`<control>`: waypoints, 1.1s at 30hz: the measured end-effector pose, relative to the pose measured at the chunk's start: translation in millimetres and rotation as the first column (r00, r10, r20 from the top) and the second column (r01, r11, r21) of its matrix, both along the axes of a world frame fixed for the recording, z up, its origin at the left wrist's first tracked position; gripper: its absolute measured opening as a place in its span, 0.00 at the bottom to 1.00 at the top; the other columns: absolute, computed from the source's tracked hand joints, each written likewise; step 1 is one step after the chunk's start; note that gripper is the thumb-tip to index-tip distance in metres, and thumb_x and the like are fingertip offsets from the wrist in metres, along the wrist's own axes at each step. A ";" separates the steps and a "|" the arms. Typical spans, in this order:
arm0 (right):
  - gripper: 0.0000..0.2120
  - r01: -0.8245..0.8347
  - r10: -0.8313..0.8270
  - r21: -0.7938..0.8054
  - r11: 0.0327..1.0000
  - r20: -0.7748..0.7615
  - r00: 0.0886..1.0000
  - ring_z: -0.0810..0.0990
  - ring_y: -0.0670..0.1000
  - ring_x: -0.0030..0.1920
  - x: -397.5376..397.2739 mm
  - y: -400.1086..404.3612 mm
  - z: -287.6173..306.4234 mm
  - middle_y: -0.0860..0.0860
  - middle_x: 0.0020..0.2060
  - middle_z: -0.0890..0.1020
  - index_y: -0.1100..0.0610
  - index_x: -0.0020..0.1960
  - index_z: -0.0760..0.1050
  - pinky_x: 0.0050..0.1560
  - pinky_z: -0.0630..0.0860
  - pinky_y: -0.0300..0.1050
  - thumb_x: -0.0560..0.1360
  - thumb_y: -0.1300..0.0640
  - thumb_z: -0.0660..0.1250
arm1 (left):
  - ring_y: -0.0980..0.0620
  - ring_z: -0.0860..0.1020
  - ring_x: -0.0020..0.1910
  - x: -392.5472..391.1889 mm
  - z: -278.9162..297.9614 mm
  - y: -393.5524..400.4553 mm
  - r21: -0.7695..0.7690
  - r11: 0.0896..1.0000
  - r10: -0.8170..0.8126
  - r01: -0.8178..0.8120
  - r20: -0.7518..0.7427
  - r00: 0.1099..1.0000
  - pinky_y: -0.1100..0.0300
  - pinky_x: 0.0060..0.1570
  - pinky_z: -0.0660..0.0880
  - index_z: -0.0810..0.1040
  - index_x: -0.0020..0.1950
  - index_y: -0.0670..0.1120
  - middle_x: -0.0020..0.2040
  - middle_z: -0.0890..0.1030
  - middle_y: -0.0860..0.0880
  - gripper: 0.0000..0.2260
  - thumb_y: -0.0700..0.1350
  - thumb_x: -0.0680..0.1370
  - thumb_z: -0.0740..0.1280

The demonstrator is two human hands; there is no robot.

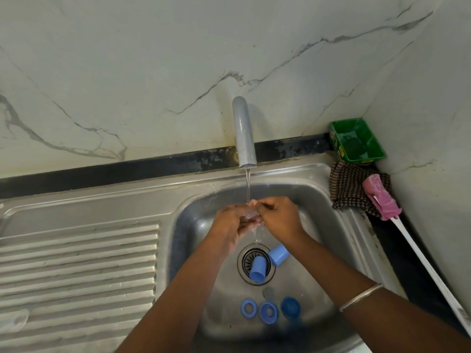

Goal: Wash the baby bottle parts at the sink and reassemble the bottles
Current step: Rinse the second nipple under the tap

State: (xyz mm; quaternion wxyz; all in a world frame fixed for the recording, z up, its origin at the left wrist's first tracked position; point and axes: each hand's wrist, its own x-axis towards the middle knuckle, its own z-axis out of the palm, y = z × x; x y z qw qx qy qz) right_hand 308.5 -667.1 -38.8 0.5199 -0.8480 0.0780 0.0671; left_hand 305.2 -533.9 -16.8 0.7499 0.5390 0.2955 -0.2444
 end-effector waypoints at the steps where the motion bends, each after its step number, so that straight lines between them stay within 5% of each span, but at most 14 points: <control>1: 0.07 0.001 -0.001 -0.029 1.000 0.010 1.000 0.83 0.44 0.33 3.1 -1.3 1.3 0.48 0.32 0.85 0.52 0.45 0.86 0.39 0.81 0.46 0.78 0.52 0.70 | 0.48 0.85 0.39 1.9 1.3 -0.8 -0.026 0.998 0.050 -0.051 -0.031 0.998 0.63 0.35 0.82 0.81 0.53 0.37 0.43 0.86 0.39 0.07 0.35 0.76 0.71; 6: 0.08 0.069 -0.054 -0.091 0.993 0.154 0.987 0.83 0.46 0.45 42.7 0.5 25.1 0.48 0.44 0.85 0.53 0.54 0.82 0.50 0.81 0.48 0.78 0.51 0.69 | 0.50 0.85 0.37 7.9 2.2 0.6 -0.078 0.966 0.232 -0.245 -0.152 0.961 0.65 0.30 0.80 0.79 0.54 0.36 0.48 0.85 0.36 0.10 0.40 0.77 0.72; 9: 0.20 -0.098 0.128 -0.193 0.976 0.152 0.980 0.82 0.53 0.50 72.8 10.5 49.8 0.52 0.51 0.84 0.52 0.67 0.74 0.53 0.79 0.50 0.77 0.48 0.69 | 0.49 0.85 0.39 7.9 2.4 1.6 -0.097 0.956 0.254 -0.277 -0.201 0.946 0.66 0.28 0.79 0.80 0.47 0.36 0.44 0.85 0.37 0.08 0.42 0.75 0.73; 15: 0.13 -0.212 0.267 -0.406 0.889 0.083 0.960 0.82 0.62 0.51 87.2 31.0 72.0 0.61 0.49 0.83 0.61 0.57 0.77 0.55 0.80 0.58 0.80 0.52 0.67 | 0.50 0.84 0.34 0.9 2.9 -3.7 -0.135 0.943 0.260 -0.304 -0.270 0.927 0.62 0.31 0.81 0.79 0.46 0.36 0.35 0.84 0.39 0.08 0.40 0.74 0.75; 20: 0.17 -0.212 0.254 -0.483 0.850 0.023 0.967 0.81 0.60 0.54 90.8 30.8 79.1 0.59 0.53 0.80 0.61 0.65 0.69 0.54 0.79 0.54 0.82 0.52 0.63 | 0.49 0.83 0.30 -13.8 4.2 -3.2 -0.237 0.938 0.145 -0.254 -0.398 0.906 0.61 0.33 0.81 0.78 0.54 0.31 0.38 0.83 0.36 0.15 0.42 0.75 0.74; 25: 0.12 -0.155 0.184 -0.374 0.914 0.043 0.982 0.82 0.59 0.48 81.4 23.0 65.0 0.59 0.47 0.82 0.61 0.53 0.75 0.50 0.81 0.54 0.82 0.52 0.61 | 0.48 0.83 0.28 -31.1 -1.6 -7.2 -0.224 0.934 0.154 -0.278 -0.451 0.879 0.62 0.32 0.81 0.77 0.56 0.29 0.37 0.83 0.37 0.17 0.44 0.78 0.71; 30: 0.12 -0.090 0.098 0.045 0.995 -0.205 0.974 0.80 0.48 0.24 24.6 -15.9 1.9 0.59 0.37 0.82 0.56 0.42 0.73 0.25 0.77 0.44 0.82 0.52 0.62 | 0.48 0.82 0.25 -46.1 -18.7 -10.3 -0.092 0.963 0.189 -0.252 -0.435 0.880 0.63 0.24 0.79 0.77 0.45 0.29 0.33 0.83 0.36 0.18 0.44 0.82 0.64; 33: 0.09 -0.053 0.053 0.007 0.999 -0.279 0.959 0.80 0.52 0.23 -7.3 -43.9 -21.3 0.58 0.37 0.84 0.53 0.40 0.76 0.25 0.76 0.43 0.79 0.57 0.64 | 0.46 0.83 0.27 -56.1 -29.9 -17.8 0.098 0.977 0.213 -0.190 -0.350 0.912 0.61 0.24 0.79 0.77 0.49 0.31 0.34 0.83 0.36 0.13 0.43 0.82 0.66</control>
